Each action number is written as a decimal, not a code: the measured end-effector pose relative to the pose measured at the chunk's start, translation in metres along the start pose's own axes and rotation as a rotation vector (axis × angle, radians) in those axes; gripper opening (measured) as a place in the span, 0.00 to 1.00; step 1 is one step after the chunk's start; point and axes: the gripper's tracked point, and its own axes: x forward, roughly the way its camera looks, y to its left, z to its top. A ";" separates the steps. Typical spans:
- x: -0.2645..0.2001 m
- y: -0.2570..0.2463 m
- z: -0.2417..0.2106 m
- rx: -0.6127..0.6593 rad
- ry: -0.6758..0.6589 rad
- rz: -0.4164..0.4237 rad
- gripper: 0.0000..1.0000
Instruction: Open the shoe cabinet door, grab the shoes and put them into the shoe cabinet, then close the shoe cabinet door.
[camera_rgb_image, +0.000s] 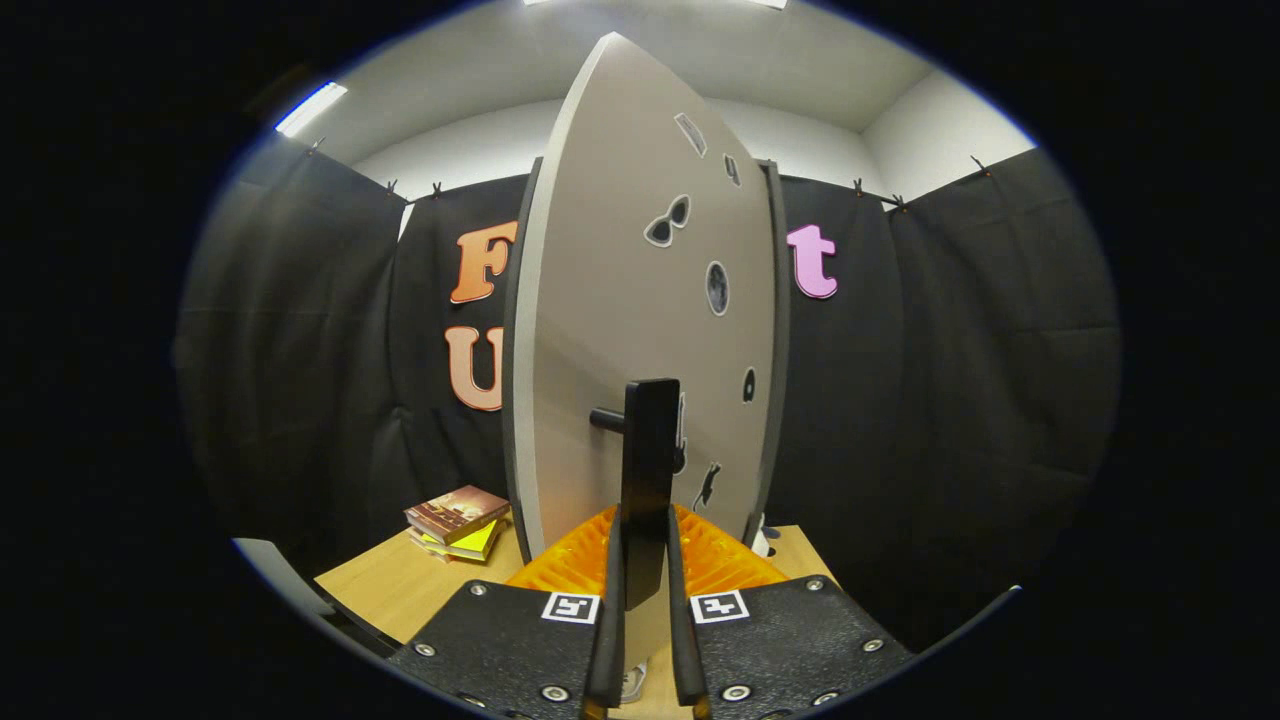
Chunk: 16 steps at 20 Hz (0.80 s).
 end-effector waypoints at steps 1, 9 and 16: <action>-0.005 -0.010 -0.003 -0.013 -0.001 -0.007 0.19; -0.028 -0.073 -0.018 -0.026 0.005 -0.053 0.19; -0.025 -0.143 -0.018 0.016 -0.006 -0.136 0.12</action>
